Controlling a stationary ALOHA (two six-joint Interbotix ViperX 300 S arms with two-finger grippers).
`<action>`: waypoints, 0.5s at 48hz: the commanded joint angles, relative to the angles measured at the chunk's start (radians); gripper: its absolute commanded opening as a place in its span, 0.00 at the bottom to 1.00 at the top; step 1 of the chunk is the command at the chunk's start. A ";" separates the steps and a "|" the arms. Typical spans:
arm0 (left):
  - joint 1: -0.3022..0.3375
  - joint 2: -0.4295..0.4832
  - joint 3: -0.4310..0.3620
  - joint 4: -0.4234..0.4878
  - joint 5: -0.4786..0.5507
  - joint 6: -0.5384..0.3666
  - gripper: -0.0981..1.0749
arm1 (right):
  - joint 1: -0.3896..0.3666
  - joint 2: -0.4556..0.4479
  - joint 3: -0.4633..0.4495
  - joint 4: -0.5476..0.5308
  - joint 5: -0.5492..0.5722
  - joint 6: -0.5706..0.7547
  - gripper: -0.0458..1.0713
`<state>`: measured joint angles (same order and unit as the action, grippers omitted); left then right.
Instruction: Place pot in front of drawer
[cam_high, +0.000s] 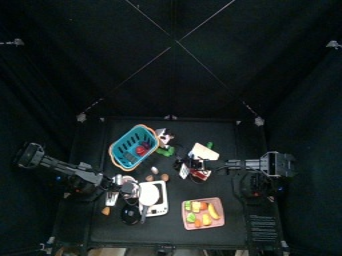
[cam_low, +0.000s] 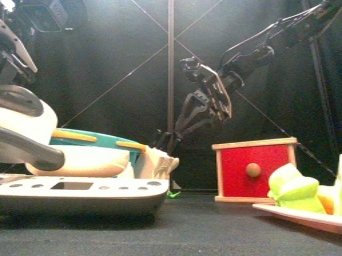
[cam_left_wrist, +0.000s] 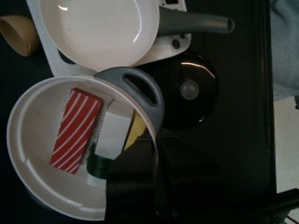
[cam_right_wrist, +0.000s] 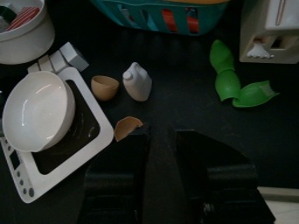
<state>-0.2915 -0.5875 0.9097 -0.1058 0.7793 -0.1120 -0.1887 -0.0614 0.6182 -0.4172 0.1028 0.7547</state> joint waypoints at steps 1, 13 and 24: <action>-0.002 -0.002 -0.058 0.021 -0.003 0.003 0.31 | -0.006 -0.054 -0.009 0.006 0.008 -0.002 0.63; -0.002 0.067 -0.176 0.077 -0.006 0.006 0.31 | -0.011 -0.103 0.017 0.012 0.012 0.002 0.63; -0.002 0.186 -0.296 0.189 -0.012 0.005 0.31 | -0.028 -0.158 0.048 0.046 0.012 0.002 0.63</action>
<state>-0.2915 -0.4341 0.6872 0.0399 0.7777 -0.1058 -0.2056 -0.1687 0.6673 -0.3804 0.1197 0.7547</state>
